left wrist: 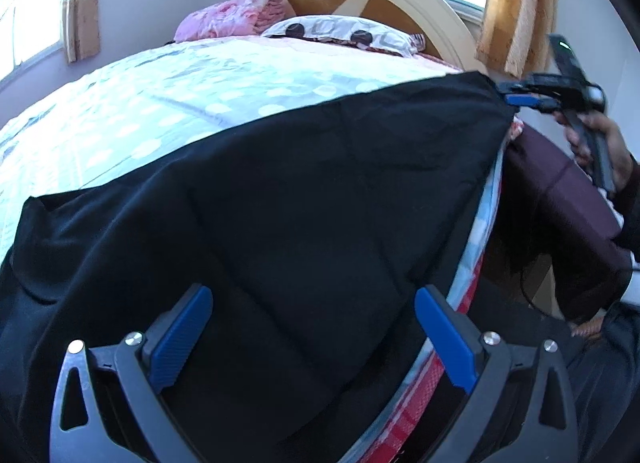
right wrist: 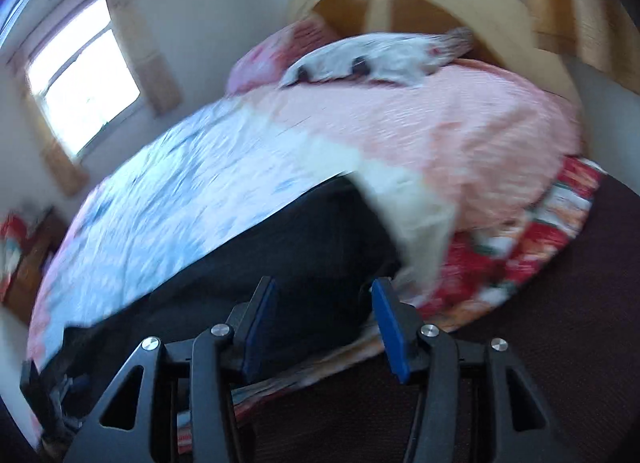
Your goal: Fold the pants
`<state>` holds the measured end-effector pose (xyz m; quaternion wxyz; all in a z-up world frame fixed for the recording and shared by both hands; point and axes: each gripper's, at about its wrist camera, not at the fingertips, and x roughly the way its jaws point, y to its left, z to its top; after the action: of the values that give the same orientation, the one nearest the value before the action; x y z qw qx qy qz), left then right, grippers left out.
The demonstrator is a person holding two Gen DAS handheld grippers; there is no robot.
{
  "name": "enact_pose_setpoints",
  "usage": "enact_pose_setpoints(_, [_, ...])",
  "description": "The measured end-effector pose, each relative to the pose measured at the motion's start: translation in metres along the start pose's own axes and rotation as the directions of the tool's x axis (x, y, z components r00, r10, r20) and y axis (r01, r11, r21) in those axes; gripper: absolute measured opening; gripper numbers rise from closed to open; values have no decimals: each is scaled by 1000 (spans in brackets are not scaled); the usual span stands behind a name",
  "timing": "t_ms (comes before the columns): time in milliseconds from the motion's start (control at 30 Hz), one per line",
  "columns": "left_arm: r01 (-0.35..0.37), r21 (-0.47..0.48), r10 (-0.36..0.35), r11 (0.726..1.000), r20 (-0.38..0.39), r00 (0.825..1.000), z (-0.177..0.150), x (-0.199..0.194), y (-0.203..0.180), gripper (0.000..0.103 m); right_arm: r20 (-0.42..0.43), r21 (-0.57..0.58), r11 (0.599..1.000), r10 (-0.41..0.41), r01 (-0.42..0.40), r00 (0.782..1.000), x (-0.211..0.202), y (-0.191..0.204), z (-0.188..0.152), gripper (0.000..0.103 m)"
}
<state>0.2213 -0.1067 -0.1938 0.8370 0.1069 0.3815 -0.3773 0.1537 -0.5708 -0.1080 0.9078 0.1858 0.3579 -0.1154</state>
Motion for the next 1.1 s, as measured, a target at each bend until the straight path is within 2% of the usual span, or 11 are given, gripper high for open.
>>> enact_pose_setpoints(100, [24,-16,-24,1000,-8,1000,2,-3,0,103,-59,17,998,-59,60,997,33,-4,3,51])
enact_pose_setpoints(200, [52,-59,-53,997,-3,999,5,-12,1,103,-73,117,993,8,0,997,34,-18,8,51])
enact_pose_setpoints(267, [75,-71,-72,995,37,997,13,-19,-4,103,-22,80,996,28,-27,999,18,-17,11,51])
enact_pose_setpoints(367, [86,-37,-84,996,65,994,29,-17,-16,103,20,44,999,-5,4,1000,3,-17,19,51])
enact_pose_setpoints(467, [99,5,-99,995,44,994,44,0,-32,103,2,85,996,29,-30,1000,2,-31,26,51])
enact_pose_setpoints(600, [97,64,-98,993,15,995,57,22,-52,103,10,45,999,-6,5,1000,7,-36,37,51])
enact_pose_setpoints(700, [105,65,-105,992,0,994,59,32,-58,103,5,35,999,24,-25,1000,17,-38,53,51])
enact_pose_setpoints(800, [103,74,-102,992,-14,995,62,40,-61,103,-63,81,991,115,-110,991,41,-48,73,51])
enact_pose_setpoints(833, [99,77,-98,992,-18,995,64,43,-63,103,-103,86,987,146,-137,984,53,-49,79,44])
enact_pose_setpoints(900, [105,81,-104,991,-18,994,69,44,-65,103,-142,50,987,158,-152,977,68,-44,85,19])
enact_pose_setpoints(1100, [104,105,-102,989,-23,994,80,52,-75,103,-72,5,989,150,-150,986,70,-32,101,12])
